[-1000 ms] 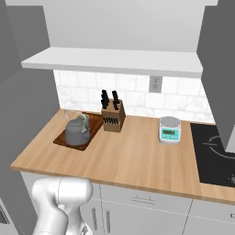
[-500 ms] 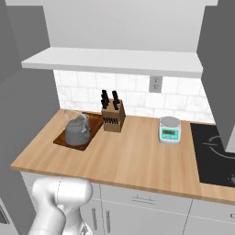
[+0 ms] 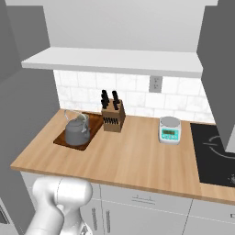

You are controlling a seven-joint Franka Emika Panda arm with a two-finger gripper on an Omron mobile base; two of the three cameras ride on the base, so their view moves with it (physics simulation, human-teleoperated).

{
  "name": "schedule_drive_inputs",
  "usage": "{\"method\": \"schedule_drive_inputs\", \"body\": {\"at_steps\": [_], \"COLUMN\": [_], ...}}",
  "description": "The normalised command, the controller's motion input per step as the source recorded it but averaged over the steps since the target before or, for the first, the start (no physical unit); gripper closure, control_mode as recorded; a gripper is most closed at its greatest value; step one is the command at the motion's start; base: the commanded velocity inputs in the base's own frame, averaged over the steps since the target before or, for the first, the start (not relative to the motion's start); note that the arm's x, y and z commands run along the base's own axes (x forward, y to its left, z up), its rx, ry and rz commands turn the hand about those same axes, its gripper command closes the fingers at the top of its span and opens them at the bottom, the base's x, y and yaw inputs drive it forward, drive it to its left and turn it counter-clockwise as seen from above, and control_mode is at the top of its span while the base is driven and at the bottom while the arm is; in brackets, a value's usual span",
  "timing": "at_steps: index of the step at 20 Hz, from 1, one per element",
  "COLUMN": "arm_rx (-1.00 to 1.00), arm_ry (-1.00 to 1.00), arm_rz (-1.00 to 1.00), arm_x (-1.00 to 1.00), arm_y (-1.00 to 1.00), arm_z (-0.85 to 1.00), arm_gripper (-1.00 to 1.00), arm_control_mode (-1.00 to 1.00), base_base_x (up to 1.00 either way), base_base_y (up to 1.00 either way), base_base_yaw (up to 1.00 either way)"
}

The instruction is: Pick the kettle from the counter and place it on the tray. Then pick the mug from the cabinet and place it on the tray. Then close the cabinet doors.

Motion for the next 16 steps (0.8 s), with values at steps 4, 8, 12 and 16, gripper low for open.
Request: {"method": "schedule_drive_inputs", "body": {"at_steps": [4, 8, 12, 16], "arm_rx": [0.09, 0.13, 0.17, 0.20], "arm_ry": [0.00, -0.01, -0.07, -0.11], "arm_rz": [-0.17, -0.09, -0.04, 0.00], "arm_x": [0.24, 0.29, 0.26, 0.17], "arm_y": [-0.43, -0.57, -0.65, -0.76], "arm_z": [0.09, 0.09, 0.10, 0.14], "arm_gripper": [-1.00, -1.00, -1.00, -1.00], "arm_control_mode": [-1.00, -1.00, -1.00, -1.00], "base_base_x": [0.00, 0.00, 0.00, 0.00], "base_base_y": [0.00, 0.00, 0.00, 0.00], "base_base_yaw": [0.00, 0.00, 0.00, 0.00]}}
